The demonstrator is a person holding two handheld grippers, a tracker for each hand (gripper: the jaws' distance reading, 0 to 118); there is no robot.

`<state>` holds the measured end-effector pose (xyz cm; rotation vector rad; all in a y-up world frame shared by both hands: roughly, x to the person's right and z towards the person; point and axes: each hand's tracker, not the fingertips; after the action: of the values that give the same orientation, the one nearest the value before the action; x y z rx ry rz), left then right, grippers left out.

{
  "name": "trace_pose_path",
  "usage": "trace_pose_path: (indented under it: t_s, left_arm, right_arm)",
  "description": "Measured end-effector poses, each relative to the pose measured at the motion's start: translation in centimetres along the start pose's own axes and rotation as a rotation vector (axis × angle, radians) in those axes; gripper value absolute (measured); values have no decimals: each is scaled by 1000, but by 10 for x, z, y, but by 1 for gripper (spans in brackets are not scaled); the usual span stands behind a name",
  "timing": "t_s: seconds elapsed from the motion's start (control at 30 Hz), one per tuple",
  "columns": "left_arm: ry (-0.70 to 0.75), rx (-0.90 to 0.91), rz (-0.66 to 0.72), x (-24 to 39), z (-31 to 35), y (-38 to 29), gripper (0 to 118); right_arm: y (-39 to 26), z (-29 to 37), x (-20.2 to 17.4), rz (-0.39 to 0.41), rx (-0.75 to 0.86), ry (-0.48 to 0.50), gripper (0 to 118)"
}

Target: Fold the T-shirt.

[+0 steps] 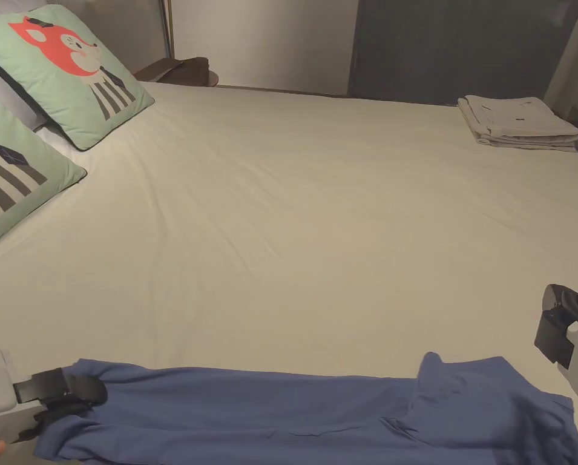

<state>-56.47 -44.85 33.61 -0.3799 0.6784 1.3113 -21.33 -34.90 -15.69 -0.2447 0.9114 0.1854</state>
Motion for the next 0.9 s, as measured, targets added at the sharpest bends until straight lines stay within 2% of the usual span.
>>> trace_pose_path:
  t_s: [0.17,0.3,0.4,0.57,0.6,0.73,0.9]
  left_arm:
    - [17,7,-67,39,6,-16,4]
    - [-111,-23,-105,83,-6,-34,4]
    - [-134,-74,-180,109,-34,-44,4]
    - [-70,-184,-291,166,-96,-96,4]
    - [-61,-191,-303,154,-118,-85,4]
    - [-77,-235,-279,170,-163,-108,4]
    - [-11,-235,-322,198,-197,-147,4]
  right_arm:
    - [0,-2,-7,2,0,28,0]
    - [-1,-3,-7,-6,5,45,0]
    - [-2,1,-6,-14,8,54,0]
    - [-7,7,4,-27,9,54,0]
    - [-8,9,7,-30,8,52,0]
    - [-11,13,20,-40,9,36,0]
    - [-13,20,37,-66,11,12,0]
